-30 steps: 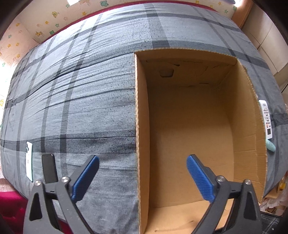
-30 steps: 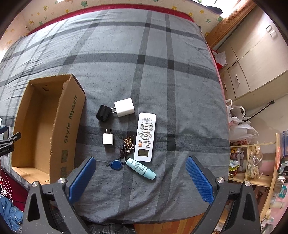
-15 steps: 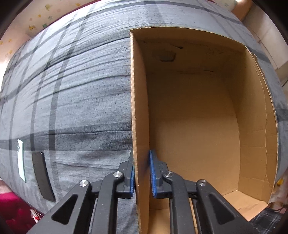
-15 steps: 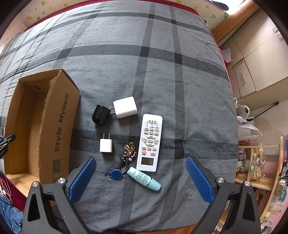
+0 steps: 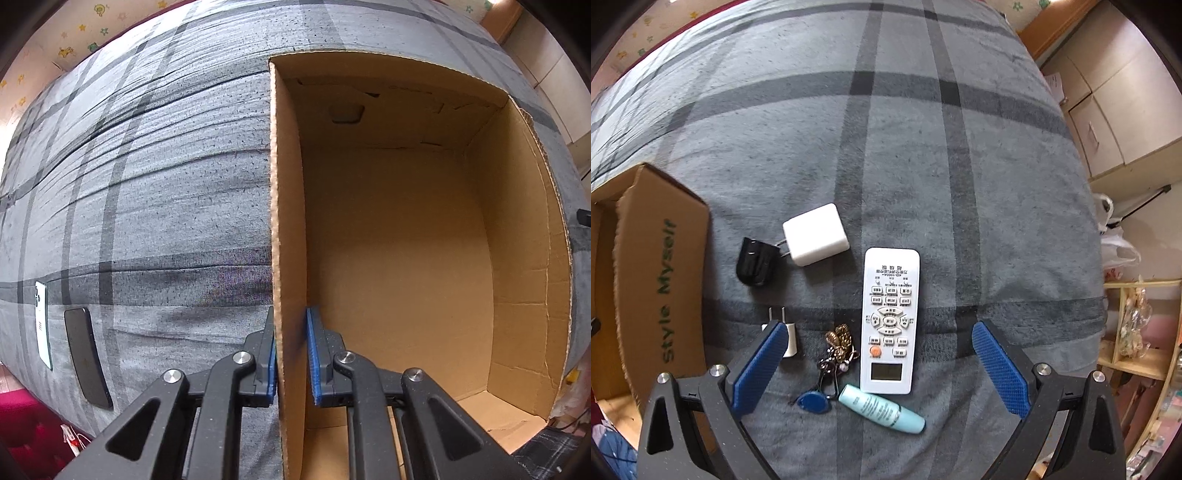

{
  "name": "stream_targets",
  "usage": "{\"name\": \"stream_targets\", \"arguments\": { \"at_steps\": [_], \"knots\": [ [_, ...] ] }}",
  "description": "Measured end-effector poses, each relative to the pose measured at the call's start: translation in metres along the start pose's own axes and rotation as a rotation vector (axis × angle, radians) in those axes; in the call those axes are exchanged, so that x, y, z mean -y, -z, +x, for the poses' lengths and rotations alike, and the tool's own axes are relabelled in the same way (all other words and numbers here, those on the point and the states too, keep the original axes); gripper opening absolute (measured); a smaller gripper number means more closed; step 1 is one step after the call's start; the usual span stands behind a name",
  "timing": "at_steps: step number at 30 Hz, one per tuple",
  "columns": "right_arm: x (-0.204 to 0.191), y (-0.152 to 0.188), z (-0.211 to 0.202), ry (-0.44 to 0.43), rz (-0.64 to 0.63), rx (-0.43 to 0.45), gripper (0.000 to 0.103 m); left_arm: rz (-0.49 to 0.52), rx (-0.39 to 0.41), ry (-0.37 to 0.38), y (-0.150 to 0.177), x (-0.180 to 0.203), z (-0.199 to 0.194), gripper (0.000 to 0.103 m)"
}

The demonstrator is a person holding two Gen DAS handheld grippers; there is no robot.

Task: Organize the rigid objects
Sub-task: 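Reach the right gripper down to the white remote control, then close the right gripper on the white remote and lift it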

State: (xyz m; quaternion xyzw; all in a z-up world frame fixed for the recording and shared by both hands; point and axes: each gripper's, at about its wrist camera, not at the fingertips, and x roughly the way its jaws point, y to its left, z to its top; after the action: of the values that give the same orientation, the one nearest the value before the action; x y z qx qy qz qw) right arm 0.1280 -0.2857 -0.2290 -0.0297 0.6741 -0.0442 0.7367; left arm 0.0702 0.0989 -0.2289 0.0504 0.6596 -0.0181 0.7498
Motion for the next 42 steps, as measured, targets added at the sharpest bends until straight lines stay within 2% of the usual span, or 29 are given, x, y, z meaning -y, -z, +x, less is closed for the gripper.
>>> {"name": "stream_targets", "arguments": {
  "at_steps": [5,9,15,18,19,20,21,30,42],
  "knots": [
    [0.009,-0.004,0.023,-0.023,0.041,-0.020,0.102,0.004,-0.001,-0.011,-0.001,0.001,0.001,0.014],
    [0.011,-0.006,0.045,-0.008,0.053,-0.056,0.101,-0.009,-0.007,-0.007,-0.002,0.000,0.001,0.014],
    [0.012,-0.010,0.064,-0.010,0.048,-0.070,0.094,0.005,-0.003,-0.019,-0.001,0.003,0.003,0.014],
    [0.013,-0.009,0.072,-0.020,0.042,-0.085,0.082,-0.002,-0.008,-0.020,-0.001,0.003,0.004,0.014],
    [0.012,-0.010,0.074,-0.030,0.043,-0.087,0.072,-0.005,-0.010,-0.018,-0.001,0.003,0.003,0.014],
    [0.012,-0.010,0.077,-0.048,0.046,-0.093,0.055,-0.005,-0.012,-0.018,-0.002,0.003,0.004,0.014],
    [0.012,-0.010,0.079,-0.045,0.049,-0.102,0.050,-0.002,-0.012,-0.020,-0.001,0.004,0.003,0.014],
    [0.014,-0.008,0.079,-0.055,0.049,-0.087,0.049,-0.009,-0.011,-0.036,0.000,0.005,0.003,0.014],
    [0.011,0.013,0.038,-0.053,0.077,-0.044,0.049,-0.006,-0.009,-0.040,-0.001,0.006,0.000,0.014]
  ]
}}
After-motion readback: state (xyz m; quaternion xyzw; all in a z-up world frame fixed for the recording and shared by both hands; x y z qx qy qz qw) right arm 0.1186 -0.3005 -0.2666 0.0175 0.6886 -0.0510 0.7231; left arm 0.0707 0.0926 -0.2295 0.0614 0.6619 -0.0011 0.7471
